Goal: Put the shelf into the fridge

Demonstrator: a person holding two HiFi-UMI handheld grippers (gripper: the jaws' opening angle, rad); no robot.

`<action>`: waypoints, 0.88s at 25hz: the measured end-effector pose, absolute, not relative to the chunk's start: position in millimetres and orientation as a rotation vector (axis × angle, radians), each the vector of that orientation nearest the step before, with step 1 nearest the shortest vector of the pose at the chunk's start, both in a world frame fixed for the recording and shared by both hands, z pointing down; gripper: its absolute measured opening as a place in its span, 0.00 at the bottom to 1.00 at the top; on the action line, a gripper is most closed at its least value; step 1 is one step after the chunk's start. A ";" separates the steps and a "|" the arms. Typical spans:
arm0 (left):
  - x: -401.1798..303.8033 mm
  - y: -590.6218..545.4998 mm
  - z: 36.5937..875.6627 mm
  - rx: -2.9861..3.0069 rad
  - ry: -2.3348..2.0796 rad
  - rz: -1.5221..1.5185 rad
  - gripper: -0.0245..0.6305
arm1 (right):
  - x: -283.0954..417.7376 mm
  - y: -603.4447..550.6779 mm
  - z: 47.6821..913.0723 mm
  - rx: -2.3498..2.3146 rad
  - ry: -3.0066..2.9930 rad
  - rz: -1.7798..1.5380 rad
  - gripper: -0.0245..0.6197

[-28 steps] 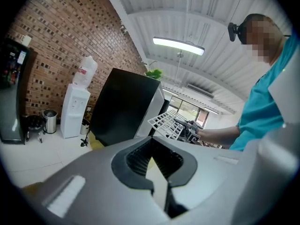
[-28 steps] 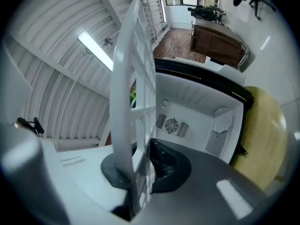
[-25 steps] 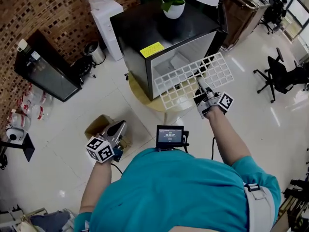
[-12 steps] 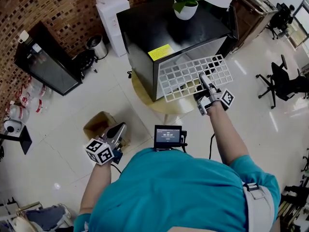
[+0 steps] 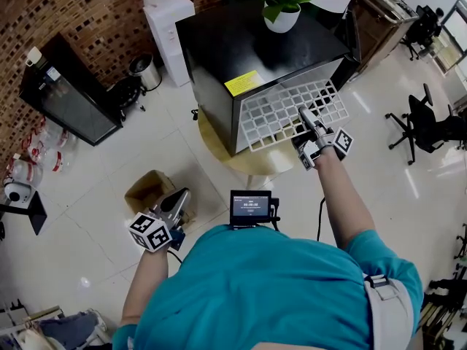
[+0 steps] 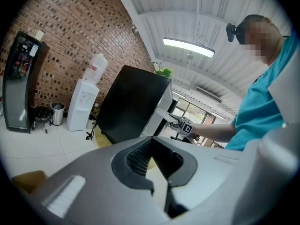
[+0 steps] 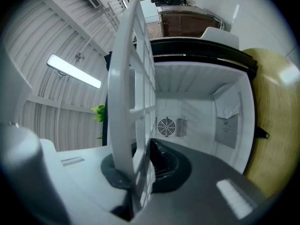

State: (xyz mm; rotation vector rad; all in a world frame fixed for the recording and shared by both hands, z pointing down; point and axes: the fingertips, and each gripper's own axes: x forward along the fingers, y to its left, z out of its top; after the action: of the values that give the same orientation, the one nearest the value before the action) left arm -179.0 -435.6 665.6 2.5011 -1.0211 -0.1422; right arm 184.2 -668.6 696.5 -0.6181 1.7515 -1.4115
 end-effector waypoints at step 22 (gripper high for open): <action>-182.5 -425.5 662.3 2.471 -1.031 -0.164 0.04 | 186.8 -661.9 697.2 -0.548 1.784 -1.497 0.08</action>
State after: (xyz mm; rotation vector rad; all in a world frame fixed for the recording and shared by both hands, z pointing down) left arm -182.5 -425.5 662.3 2.4710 -1.0308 -0.1638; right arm 186.8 -661.9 697.2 -0.5484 1.7836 -1.4974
